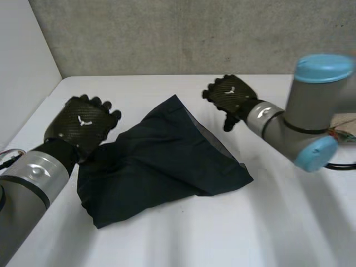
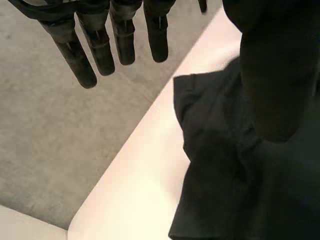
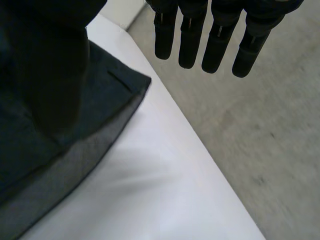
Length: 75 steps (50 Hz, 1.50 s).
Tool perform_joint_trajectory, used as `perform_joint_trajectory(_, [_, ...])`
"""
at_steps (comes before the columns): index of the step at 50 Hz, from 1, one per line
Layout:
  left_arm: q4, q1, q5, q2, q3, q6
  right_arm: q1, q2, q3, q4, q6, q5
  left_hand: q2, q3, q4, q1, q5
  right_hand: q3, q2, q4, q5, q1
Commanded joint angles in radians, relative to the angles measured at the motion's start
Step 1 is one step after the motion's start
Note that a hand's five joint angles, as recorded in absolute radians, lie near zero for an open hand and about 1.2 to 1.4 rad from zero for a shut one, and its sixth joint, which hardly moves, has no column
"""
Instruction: Fold the laundry.
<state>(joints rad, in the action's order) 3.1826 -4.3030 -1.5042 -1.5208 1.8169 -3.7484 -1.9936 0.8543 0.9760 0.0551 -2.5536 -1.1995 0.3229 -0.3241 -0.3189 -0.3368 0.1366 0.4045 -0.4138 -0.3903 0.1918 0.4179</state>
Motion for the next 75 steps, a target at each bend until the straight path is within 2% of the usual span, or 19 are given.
perform_joint_trajectory(1, [0.008, -0.044, -0.028, -0.045, -0.015, 0.176, -0.07, -0.164, -0.163, 0.008, 0.0, 0.073, -0.071, 0.072, 0.067, 0.085, -0.059, 0.003, 0.006, -0.018, 0.042, -0.01])
perform_joint_trajectory(7, [0.048, -0.092, -0.079, -0.206, -0.041, 0.206, -0.109, -0.238, -0.223, 0.029, -0.002, 0.095, -0.074, 0.075, 0.07, 0.088, -0.062, 0.006, 0.003, -0.021, 0.045, -0.007])
perform_joint_trajectory(12, [0.045, -0.159, -0.073, -0.323, -0.056, 0.206, -0.117, -0.288, -0.257, 0.101, -0.004, 0.101, -0.06, 0.061, 0.056, 0.073, -0.048, 0.033, -0.023, -0.047, 0.071, 0.019])
perform_joint_trajectory(19, [0.085, -0.172, -0.067, -0.426, -0.077, 0.208, -0.117, -0.325, -0.26, 0.126, -0.005, 0.113, 0.011, -0.01, -0.015, 0.003, 0.022, 0.135, -0.126, -0.149, 0.173, 0.122])
perform_joint_trajectory(22, [0.12, -0.17, -0.067, -0.458, -0.091, 0.208, -0.117, -0.337, -0.26, 0.127, -0.007, 0.115, 0.204, -0.203, -0.208, -0.19, 0.216, 0.273, -0.264, -0.287, 0.311, 0.26])
perform_joint_trajectory(23, [0.138, -0.165, -0.067, -0.464, -0.094, 0.21, -0.117, -0.34, -0.26, 0.127, -0.007, 0.113, 0.385, -0.384, -0.389, -0.371, 0.397, 0.454, -0.444, -0.468, 0.492, 0.44])
perform_joint_trajectory(26, [0.165, -0.152, -0.06, -0.466, -0.097, 0.21, -0.117, -0.34, -0.261, 0.126, -0.011, 0.104, 0.764, -0.763, -0.768, -0.75, 0.776, 0.783, -0.774, -0.797, 0.821, 0.77])
perform_joint_trajectory(27, [0.178, -0.147, -0.048, -0.464, -0.1, 0.205, -0.117, -0.336, -0.261, 0.124, -0.022, 0.101, 1.07, -1.069, -1.074, -1.056, 1.082, 0.99, -0.98, -1.004, 1.028, 0.976])
perform_joint_trajectory(30, [0.191, -0.138, -0.036, -0.464, -0.111, 0.202, -0.117, -0.32, -0.261, 0.118, -0.048, 0.097, 1.073, -1.072, -1.077, -1.059, 1.085, 0.992, -0.982, -1.006, 1.03, 0.978])
perform_joint_trajectory(33, [0.191, -0.121, -0.041, -0.441, -0.133, 0.202, -0.116, -0.237, -0.237, 0.118, -0.091, 0.068, 1.073, -1.072, -1.077, -1.059, 1.085, 0.992, -0.982, -1.006, 1.03, 0.978])
perform_joint_trajectory(40, [0.192, -0.11, -0.041, -0.192, -0.168, 0.209, -0.097, 0.012, -0.148, 0.115, -0.126, 0.018, 1.073, -1.072, -1.077, -1.059, 1.085, 0.992, -0.982, -1.006, 1.03, 0.978])
perform_joint_trajectory(47, [0.191, -0.092, -0.037, 0.025, -0.206, 0.214, -0.036, 0.247, -0.091, 0.117, -0.177, 0.015, 1.073, -1.072, -1.077, -1.059, 1.085, 0.992, -0.982, -1.006, 1.03, 0.978])
perform_joint_trajectory(56, [0.191, -0.052, -0.05, 0.201, -0.284, 0.226, 0.019, 0.472, -0.079, 0.134, -0.215, -0.029, 1.073, -1.072, -1.077, -1.059, 1.085, 0.992, -0.982, -1.006, 1.03, 0.978])
perform_joint_trajectory(61, [0.189, -0.046, -0.059, 0.269, -0.35, 0.288, 0.036, 0.652, -0.074, 0.141, -0.217, -0.067, 1.073, -1.072, -1.077, -1.059, 1.085, 0.992, -0.982, -1.006, 1.03, 0.978])
perform_joint_trajectory(68, [0.191, -0.046, -0.082, 0.271, -0.416, 0.314, 0.045, 0.707, -0.082, 0.141, -0.217, -0.097, 1.073, -1.072, -1.077, -1.059, 1.085, 0.992, -0.982, -1.006, 1.03, 0.978])
perform_joint_trajectory(72, [0.192, -0.047, -0.083, 0.199, -0.452, 0.314, 0.041, 0.645, -0.091, 0.141, -0.217, -0.098, 1.073, -1.072, -1.077, -1.059, 1.085, 0.992, -0.982, -1.006, 1.03, 0.978])
perform_joint_trajectory(75, [0.192, -0.047, -0.083, 0.076, -0.502, 0.314, 0.033, 0.545, -0.114, 0.135, -0.217, -0.101, 1.073, -1.072, -1.077, -1.059, 1.085, 0.992, -0.982, -1.006, 1.03, 0.978])
